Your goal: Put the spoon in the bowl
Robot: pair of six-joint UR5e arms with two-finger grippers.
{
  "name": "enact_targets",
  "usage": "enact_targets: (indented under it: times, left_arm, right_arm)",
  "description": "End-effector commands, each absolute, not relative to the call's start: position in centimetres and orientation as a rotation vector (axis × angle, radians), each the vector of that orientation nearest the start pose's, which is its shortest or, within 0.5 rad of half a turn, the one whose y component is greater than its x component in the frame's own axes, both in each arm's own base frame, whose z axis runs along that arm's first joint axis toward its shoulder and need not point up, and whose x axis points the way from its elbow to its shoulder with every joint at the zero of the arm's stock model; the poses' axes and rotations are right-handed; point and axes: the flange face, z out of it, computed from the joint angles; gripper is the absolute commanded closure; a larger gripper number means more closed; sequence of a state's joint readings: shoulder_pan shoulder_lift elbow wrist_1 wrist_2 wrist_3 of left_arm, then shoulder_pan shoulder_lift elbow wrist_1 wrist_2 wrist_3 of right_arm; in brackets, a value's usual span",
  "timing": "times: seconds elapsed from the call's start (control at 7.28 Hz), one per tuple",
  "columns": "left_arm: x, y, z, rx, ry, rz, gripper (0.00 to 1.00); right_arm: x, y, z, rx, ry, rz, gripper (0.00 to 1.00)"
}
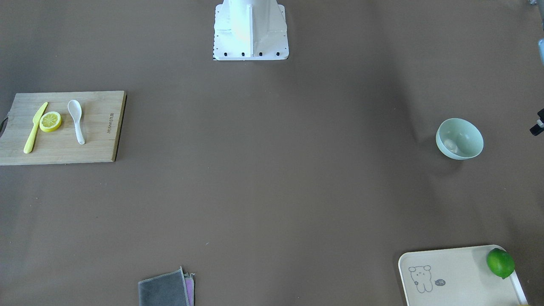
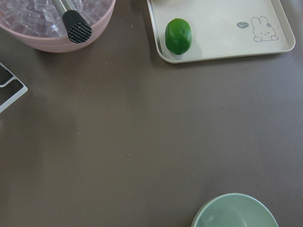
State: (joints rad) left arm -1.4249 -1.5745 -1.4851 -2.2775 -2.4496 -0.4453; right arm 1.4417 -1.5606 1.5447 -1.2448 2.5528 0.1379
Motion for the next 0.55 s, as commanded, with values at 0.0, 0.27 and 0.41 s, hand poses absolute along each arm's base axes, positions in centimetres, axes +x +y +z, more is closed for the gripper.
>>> enact_targets:
  times: [0.0, 0.27, 0.41]
  left_arm:
    - [5.0, -50.9, 63.3, 0.283, 1.021, -0.031, 0.02]
    - [9.7, -50.2, 63.7, 0.220, 1.035, 0.027, 0.02]
    - [11.5, -49.7, 64.0, 0.196, 1.036, 0.058, 0.02]
  right_arm:
    - [-2.9, -51.9, 60.4, 0.126, -1.012, -0.108, 0.00]
    - [-3.6, -52.4, 59.5, 0.121, -1.016, -0.100, 0.00]
    - [-4.0, -52.4, 59.1, 0.123, -1.018, -0.112, 0.00]
